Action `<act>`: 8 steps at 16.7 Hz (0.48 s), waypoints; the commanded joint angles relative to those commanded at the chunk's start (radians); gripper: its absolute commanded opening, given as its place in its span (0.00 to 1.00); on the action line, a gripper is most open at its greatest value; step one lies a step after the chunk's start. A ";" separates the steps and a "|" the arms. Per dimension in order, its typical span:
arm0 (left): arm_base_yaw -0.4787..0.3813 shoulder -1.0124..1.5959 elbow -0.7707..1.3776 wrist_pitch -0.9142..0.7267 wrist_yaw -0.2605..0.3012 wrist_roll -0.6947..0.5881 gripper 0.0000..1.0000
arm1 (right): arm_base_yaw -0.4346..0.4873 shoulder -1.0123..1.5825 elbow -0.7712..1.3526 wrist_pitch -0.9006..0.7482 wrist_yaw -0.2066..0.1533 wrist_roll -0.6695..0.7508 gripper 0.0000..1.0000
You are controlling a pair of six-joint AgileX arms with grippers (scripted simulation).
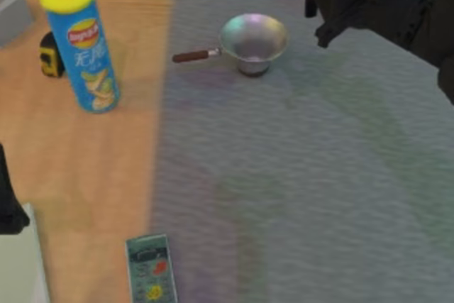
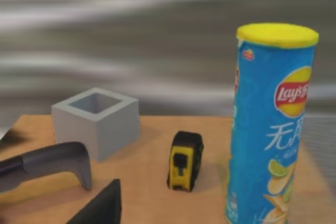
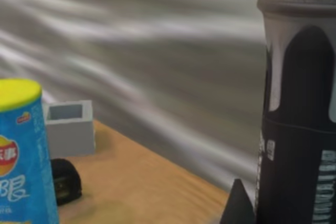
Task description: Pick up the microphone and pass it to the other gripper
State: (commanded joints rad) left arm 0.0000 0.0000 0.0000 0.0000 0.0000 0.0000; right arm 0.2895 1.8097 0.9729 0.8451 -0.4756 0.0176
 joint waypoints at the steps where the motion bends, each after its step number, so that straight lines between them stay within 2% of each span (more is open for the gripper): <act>1: 0.000 0.000 0.000 0.000 0.000 0.000 1.00 | 0.006 0.004 0.005 -0.002 0.001 0.003 0.00; 2: 0.000 0.000 0.000 0.000 0.000 0.000 1.00 | 0.009 0.001 0.003 -0.003 0.004 0.003 0.00; 4: 0.000 0.000 0.000 0.000 0.000 0.000 1.00 | 0.045 -0.030 -0.015 -0.008 0.039 0.005 0.00; 8: 0.000 0.000 0.000 0.000 0.000 0.000 1.00 | 0.192 -0.151 -0.090 -0.030 0.182 0.015 0.00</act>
State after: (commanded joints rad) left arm 0.0000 0.0000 0.0000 0.0000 0.0000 0.0000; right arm 0.4811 1.6582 0.8829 0.8148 -0.2937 0.0329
